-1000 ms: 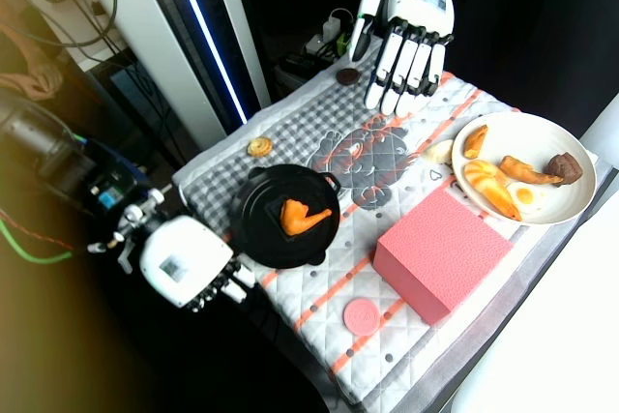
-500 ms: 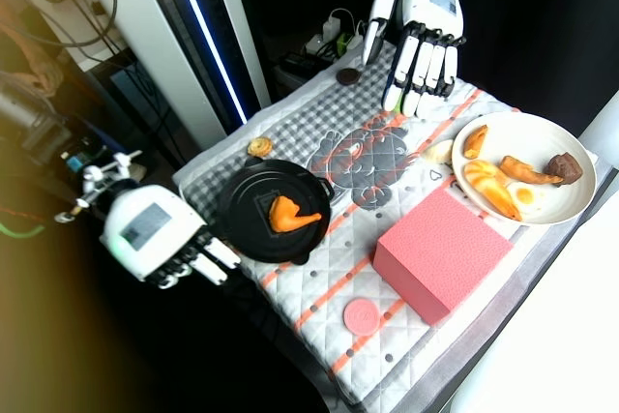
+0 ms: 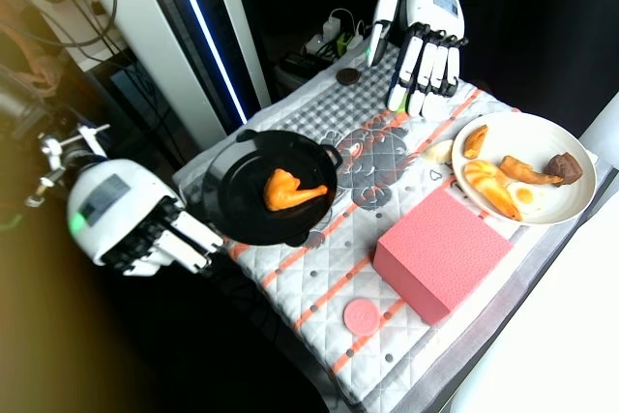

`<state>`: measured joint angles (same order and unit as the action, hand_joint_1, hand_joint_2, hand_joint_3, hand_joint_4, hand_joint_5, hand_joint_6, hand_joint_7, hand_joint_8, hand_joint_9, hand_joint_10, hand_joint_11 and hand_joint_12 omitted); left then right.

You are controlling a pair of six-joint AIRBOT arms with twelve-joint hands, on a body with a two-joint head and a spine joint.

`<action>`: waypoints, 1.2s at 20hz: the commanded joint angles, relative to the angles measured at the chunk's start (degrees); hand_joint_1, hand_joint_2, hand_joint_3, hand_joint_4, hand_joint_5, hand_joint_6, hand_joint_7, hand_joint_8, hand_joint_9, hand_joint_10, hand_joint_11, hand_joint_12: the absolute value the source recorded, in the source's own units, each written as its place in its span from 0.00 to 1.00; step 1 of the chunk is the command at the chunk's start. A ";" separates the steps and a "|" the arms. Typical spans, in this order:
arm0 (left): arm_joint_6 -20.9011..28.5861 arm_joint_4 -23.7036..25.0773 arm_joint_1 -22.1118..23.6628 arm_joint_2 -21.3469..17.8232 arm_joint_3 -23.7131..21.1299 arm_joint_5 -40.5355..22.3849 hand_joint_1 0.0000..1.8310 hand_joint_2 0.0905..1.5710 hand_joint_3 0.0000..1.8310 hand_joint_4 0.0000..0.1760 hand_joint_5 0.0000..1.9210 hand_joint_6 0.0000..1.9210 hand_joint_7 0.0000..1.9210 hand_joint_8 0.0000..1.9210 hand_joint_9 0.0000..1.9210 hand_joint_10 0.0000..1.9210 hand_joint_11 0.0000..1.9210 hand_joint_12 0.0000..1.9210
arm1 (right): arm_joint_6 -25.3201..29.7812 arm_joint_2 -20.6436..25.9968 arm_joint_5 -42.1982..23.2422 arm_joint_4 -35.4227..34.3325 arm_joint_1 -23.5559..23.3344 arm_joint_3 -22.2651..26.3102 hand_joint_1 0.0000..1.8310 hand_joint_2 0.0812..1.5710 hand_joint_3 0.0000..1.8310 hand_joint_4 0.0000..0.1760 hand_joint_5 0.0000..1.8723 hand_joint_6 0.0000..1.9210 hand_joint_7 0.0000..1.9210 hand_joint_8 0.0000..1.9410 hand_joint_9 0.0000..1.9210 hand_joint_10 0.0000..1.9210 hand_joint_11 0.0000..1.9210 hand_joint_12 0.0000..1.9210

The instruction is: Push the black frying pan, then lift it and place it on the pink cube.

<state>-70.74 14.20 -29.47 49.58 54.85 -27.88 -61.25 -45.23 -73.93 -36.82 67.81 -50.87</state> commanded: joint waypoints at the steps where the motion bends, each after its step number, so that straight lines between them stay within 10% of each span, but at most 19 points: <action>1: 0.08 -1.40 0.43 -0.41 -0.04 -6.64 0.22 0.84 0.00 0.19 0.23 0.00 0.17 0.00 0.13 0.01 0.00 0.51 | 0.60 0.31 -4.82 1.31 -1.90 -1.09 0.87 0.85 0.00 0.00 0.76 1.00 0.86 1.00 0.93 1.00 0.94 1.00; 3: 0.06 -2.65 -0.30 -0.42 0.19 -7.08 0.22 0.83 0.00 0.27 0.22 0.00 0.16 0.00 0.12 0.00 0.00 0.47 | 0.59 -0.63 -1.30 1.50 -5.35 -3.65 0.87 0.85 0.00 0.00 0.74 1.00 0.86 1.00 0.92 1.00 0.93 1.00; 6: 0.05 -4.32 -2.03 -0.76 0.27 -8.31 0.21 0.83 0.00 0.04 0.22 0.00 0.17 0.00 0.13 0.00 0.00 0.51 | 0.07 -3.51 6.24 2.70 -12.72 -8.75 0.84 0.87 0.00 0.00 0.74 1.00 0.86 1.00 0.92 1.00 0.92 1.00; 10: 0.05 -4.68 -2.47 -0.82 0.31 -8.65 0.20 0.84 0.00 0.27 0.20 0.00 0.15 0.00 0.13 0.00 0.00 0.58 | -1.67 -7.08 14.15 3.22 -20.86 -14.48 0.83 0.84 0.00 0.00 0.77 1.00 0.88 1.00 0.92 1.00 0.92 1.00; 11: 0.05 -4.68 -2.55 -0.82 0.33 -8.82 0.22 0.84 0.00 0.05 0.21 0.00 0.16 0.00 0.15 0.01 0.00 0.61 | -2.34 -8.40 16.87 3.43 -23.25 -16.43 0.83 0.83 0.00 0.00 0.77 1.00 0.87 1.00 0.93 1.00 0.93 1.00; 16: 0.05 -5.41 -3.34 -0.15 0.96 -10.33 0.15 0.84 0.00 0.25 0.19 0.00 0.15 0.00 0.13 0.00 0.00 0.50 | -7.03 -14.95 27.46 4.23 -32.72 -25.12 0.80 0.85 0.00 0.00 0.74 1.00 0.82 1.00 0.86 1.00 0.86 1.00; 19: 0.06 -5.92 -3.69 0.57 1.45 -11.49 0.15 0.84 0.00 0.33 0.18 0.00 0.15 0.00 0.12 0.00 0.00 0.48 | -8.45 -18.12 32.85 4.16 -36.04 -29.55 0.77 0.86 0.00 0.00 0.71 1.00 0.78 1.00 0.78 1.00 0.82 1.00; 24: 0.12 -6.36 -4.09 1.33 2.11 -12.81 0.19 0.83 0.00 0.20 0.19 0.00 0.15 0.00 0.11 0.00 0.00 0.41 | -10.22 -22.55 37.67 2.69 -37.39 -34.75 0.80 0.83 0.00 0.00 0.72 1.00 0.80 1.00 0.86 1.00 0.87 1.00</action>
<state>-70.87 8.71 -33.87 50.98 56.93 -33.45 -71.70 -68.03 -30.33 -35.44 31.59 -85.52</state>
